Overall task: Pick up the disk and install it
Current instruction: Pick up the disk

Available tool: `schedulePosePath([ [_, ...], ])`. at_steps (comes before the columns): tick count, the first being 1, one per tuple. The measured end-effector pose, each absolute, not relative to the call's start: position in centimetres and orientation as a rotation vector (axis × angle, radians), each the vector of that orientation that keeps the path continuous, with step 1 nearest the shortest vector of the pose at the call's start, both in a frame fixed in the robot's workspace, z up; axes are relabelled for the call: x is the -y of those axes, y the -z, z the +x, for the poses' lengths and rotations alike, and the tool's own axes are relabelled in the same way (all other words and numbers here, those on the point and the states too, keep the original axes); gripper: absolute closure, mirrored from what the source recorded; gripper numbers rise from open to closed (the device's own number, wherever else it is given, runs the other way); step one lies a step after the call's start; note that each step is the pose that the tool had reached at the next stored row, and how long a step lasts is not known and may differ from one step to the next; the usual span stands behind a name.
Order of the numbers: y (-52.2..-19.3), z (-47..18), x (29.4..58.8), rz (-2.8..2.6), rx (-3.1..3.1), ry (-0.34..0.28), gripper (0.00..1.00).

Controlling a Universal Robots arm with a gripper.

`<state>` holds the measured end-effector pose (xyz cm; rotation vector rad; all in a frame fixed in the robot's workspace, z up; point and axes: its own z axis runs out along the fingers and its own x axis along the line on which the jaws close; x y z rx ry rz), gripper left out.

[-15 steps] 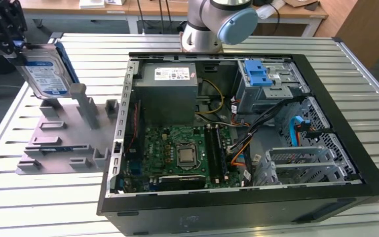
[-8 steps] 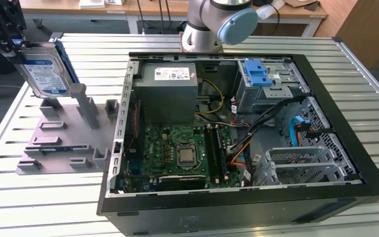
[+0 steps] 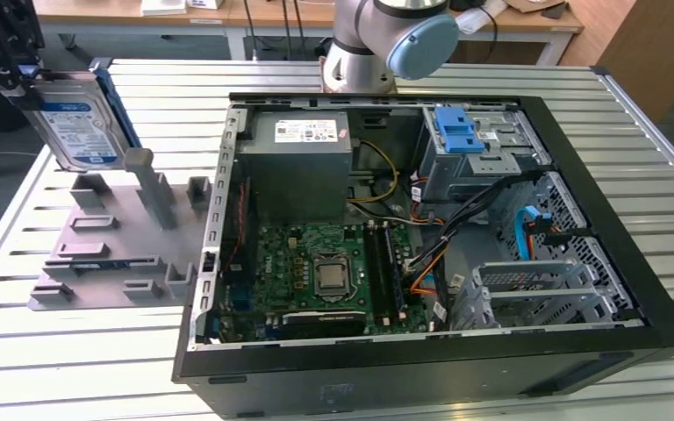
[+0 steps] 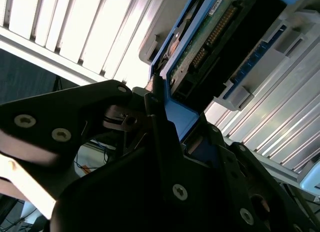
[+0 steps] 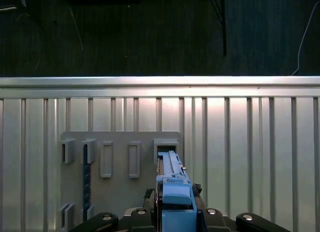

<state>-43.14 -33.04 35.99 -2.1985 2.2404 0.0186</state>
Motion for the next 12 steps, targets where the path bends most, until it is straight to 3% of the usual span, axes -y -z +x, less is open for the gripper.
schedulePosePath([
  [12, -36.75, -43.13, 33.04, -2.198, -2.240, -0.019, 0.64],
])
